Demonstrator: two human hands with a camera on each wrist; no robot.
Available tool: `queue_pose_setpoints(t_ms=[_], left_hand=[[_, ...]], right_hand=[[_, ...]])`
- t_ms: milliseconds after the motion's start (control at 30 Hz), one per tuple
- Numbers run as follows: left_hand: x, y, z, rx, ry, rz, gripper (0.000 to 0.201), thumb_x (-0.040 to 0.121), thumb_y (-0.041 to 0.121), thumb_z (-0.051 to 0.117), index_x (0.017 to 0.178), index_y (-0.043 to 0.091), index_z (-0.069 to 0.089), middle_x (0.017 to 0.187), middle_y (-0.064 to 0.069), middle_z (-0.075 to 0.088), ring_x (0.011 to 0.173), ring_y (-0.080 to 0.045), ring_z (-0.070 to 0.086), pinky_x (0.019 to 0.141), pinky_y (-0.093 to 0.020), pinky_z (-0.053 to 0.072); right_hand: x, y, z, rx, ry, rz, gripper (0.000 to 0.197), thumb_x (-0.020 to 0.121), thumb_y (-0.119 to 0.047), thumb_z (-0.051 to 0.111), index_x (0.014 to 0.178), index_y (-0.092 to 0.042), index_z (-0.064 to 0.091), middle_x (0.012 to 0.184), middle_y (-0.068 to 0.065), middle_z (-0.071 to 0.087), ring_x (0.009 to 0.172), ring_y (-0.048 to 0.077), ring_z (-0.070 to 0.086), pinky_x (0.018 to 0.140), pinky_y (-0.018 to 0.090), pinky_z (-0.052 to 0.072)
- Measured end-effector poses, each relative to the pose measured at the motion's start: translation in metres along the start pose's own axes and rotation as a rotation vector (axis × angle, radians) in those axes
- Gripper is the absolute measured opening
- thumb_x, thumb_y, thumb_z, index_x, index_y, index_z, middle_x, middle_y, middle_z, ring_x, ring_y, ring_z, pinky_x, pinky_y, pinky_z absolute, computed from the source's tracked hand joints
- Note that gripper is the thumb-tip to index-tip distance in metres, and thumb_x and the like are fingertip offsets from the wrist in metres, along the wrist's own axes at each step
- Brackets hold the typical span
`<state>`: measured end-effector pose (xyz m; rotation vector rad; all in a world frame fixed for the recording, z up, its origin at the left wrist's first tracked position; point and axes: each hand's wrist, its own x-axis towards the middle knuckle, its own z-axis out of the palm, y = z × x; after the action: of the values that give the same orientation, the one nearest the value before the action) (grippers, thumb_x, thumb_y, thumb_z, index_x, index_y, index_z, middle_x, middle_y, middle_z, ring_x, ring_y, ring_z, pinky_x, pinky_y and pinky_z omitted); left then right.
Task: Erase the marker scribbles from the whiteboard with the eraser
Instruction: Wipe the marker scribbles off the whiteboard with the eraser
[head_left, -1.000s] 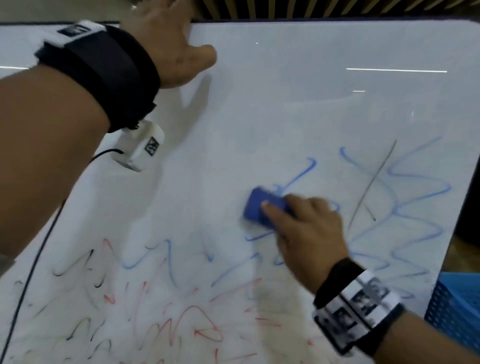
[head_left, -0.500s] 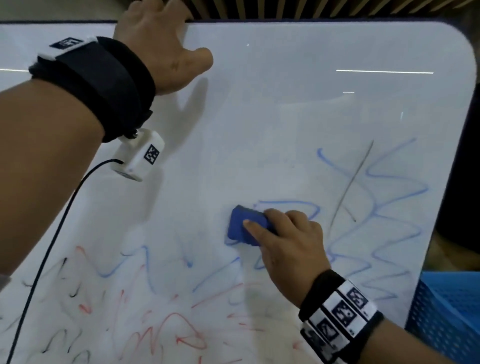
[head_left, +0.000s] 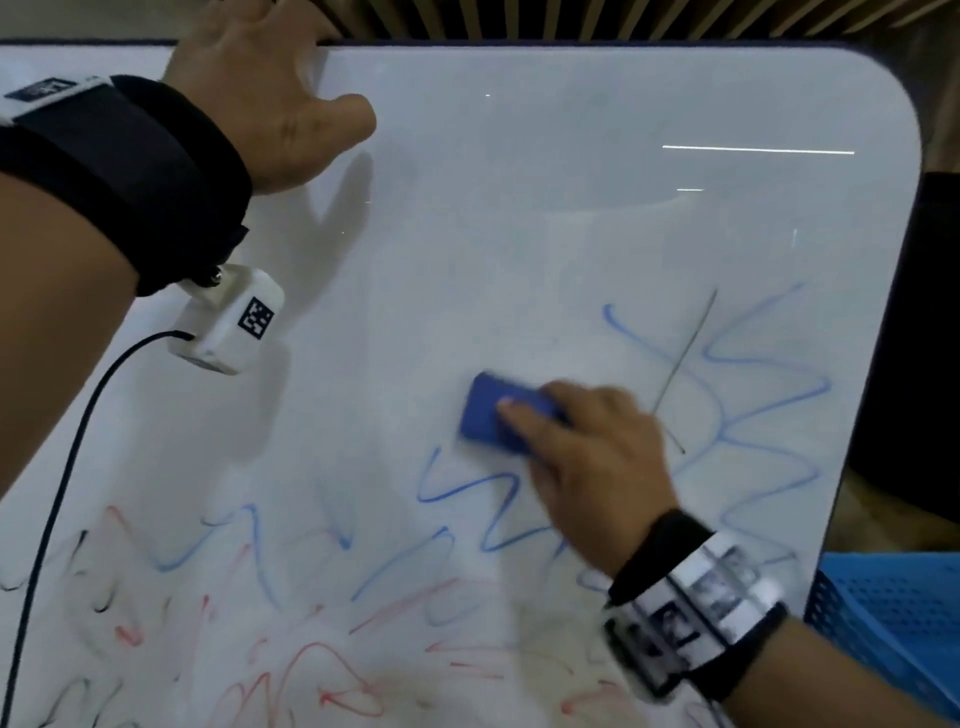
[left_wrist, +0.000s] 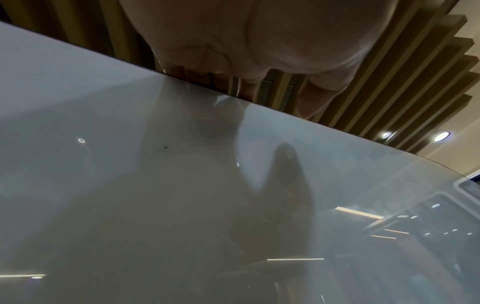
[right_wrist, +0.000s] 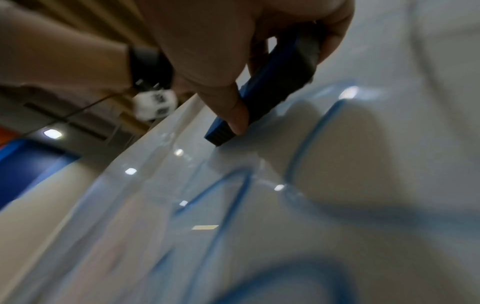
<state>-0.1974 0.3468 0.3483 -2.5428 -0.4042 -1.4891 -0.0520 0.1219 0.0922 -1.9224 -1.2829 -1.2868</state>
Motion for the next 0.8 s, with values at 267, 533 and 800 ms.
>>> queue_pose_setpoints(t_ms=[267, 533, 800], left_hand=[[0.007, 0.012, 0.004, 0.131, -0.023, -0.077, 0.064, 0.083, 0.058, 0.050, 0.131, 0.015, 0.050, 0.126, -0.020, 0.055, 0.112, -0.043, 0.052, 0.090, -0.050, 0.044], [0.015, 0.078, 0.020, 0.092, -0.088, 0.077, 0.073, 0.078, 0.064, 0.047, 0.135, 0.019, 0.048, 0.137, -0.013, 0.051, 0.124, -0.040, 0.046, 0.100, -0.052, 0.043], [0.014, 0.092, 0.027, 0.047, -0.031, 0.121, 0.060, 0.080, 0.054, 0.051, 0.128, 0.019, 0.049, 0.122, -0.011, 0.057, 0.107, -0.037, 0.051, 0.089, -0.049, 0.044]], right_hand=[[-0.011, 0.040, -0.020, -0.039, 0.126, 0.135, 0.052, 0.076, -0.026, 0.066, 0.127, -0.028, 0.064, 0.118, 0.010, 0.061, 0.086, 0.038, 0.054, 0.071, 0.047, 0.048], [0.036, 0.098, -0.064, -0.119, 0.152, 0.103, 0.051, 0.075, -0.028, 0.065, 0.126, -0.031, 0.064, 0.118, 0.010, 0.062, 0.092, 0.043, 0.056, 0.074, 0.050, 0.050], [-0.046, 0.070, -0.031, -0.100, -0.087, -0.152, 0.049, 0.072, -0.019, 0.070, 0.119, -0.032, 0.067, 0.113, 0.005, 0.064, 0.083, 0.035, 0.056, 0.064, 0.041, 0.043]])
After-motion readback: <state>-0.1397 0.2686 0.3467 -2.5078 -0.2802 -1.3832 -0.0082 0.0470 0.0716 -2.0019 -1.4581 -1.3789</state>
